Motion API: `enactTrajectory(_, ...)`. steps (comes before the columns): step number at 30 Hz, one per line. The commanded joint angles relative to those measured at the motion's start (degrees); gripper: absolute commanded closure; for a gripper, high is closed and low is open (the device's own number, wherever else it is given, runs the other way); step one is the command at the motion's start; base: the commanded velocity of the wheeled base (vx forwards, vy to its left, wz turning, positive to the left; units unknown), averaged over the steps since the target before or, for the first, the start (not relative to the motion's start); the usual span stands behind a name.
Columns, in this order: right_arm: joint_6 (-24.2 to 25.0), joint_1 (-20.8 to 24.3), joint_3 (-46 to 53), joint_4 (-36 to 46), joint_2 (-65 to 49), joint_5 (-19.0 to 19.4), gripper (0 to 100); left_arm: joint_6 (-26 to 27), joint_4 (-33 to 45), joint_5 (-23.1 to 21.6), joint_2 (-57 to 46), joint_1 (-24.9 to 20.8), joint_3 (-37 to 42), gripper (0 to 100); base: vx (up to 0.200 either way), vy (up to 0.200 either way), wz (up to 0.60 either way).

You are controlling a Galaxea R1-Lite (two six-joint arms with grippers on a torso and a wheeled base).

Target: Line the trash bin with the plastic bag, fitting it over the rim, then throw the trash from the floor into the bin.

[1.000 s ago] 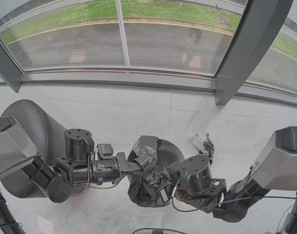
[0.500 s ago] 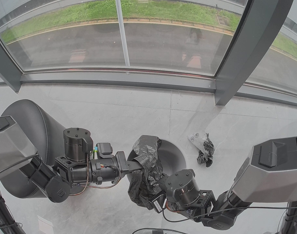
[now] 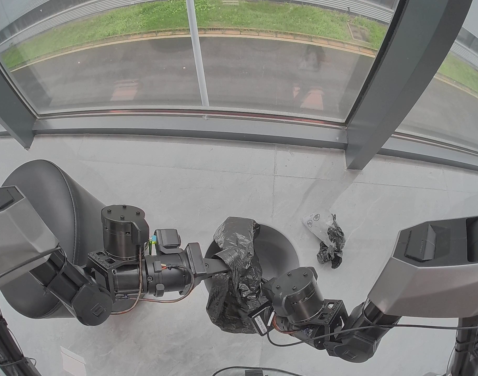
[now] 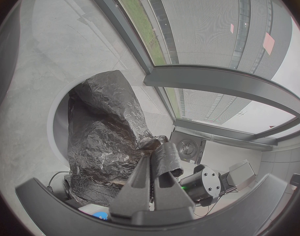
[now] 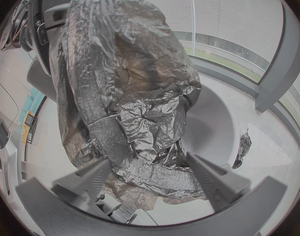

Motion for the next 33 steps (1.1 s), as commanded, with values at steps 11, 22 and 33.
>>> enactTrajectory(11,0.0,-0.3,0.8,-2.5,-0.3,0.0,100,0.0,0.0,0.0,0.0,0.0,0.2,100,0.000,0.000,0.00)
enactTrajectory(22,-1.3,-4.0,1.3,-2.7,-6.0,0.0,100,0.0,-4.4,0.1,-1.9,-0.5,3.8,100,0.000,0.000,0.00)
enactTrajectory(33,-3.9,-6.7,0.8,-2.7,-8.1,0.0,100,0.9,-8.7,0.3,0.7,-0.5,5.3,100,0.000,0.000,0.00)
